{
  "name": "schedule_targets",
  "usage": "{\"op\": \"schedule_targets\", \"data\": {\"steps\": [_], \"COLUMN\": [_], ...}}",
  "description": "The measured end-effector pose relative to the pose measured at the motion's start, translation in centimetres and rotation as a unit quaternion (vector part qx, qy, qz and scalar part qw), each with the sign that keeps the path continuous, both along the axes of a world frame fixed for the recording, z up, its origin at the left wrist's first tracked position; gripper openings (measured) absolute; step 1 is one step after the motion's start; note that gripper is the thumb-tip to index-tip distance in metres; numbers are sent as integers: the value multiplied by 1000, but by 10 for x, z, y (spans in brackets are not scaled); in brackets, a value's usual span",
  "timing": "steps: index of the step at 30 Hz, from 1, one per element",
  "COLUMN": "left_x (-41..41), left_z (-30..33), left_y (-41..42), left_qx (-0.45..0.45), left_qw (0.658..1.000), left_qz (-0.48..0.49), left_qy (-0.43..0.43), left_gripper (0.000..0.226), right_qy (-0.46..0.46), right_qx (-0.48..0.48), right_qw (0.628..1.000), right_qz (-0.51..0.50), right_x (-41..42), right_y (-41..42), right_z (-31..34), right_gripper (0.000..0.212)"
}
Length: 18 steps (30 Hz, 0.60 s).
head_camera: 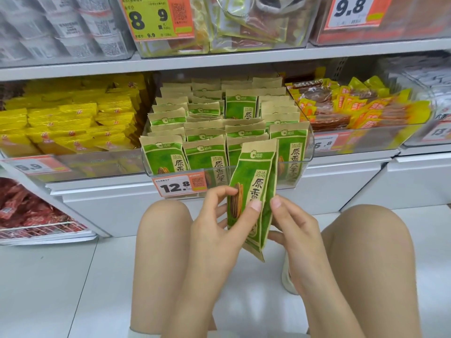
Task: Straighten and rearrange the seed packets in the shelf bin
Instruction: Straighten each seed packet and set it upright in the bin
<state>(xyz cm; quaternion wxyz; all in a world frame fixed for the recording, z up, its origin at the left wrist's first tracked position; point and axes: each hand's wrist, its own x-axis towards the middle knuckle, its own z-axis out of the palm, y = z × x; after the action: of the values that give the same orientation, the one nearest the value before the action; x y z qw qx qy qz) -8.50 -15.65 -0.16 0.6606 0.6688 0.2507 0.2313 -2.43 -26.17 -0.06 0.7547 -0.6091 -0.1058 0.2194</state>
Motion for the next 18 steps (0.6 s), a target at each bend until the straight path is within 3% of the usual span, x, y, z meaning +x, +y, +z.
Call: {"op": "schedule_targets", "data": {"steps": [4, 10, 13, 18], "left_x": [0, 0, -2, -3], "left_z": [-4, -9, -7, -7], "left_y": [2, 2, -2, -1], "left_qx": [-30, -124, -135, -142], "left_qw": [999, 990, 987, 987], "left_qz": [-14, -63, -87, -73], "left_qy": [-12, -28, -31, -22], "left_gripper": [56, 48, 42, 41], "right_qy": [-13, -37, -16, 13], "right_qx": [-7, -22, -16, -22], "right_qw": [1000, 997, 998, 998], "right_qz": [-12, -58, -52, -63], "right_x": [-1, 10, 14, 16], "right_y": [4, 19, 27, 29], "right_z": [2, 9, 15, 16], "right_gripper": [37, 35, 40, 30]}}
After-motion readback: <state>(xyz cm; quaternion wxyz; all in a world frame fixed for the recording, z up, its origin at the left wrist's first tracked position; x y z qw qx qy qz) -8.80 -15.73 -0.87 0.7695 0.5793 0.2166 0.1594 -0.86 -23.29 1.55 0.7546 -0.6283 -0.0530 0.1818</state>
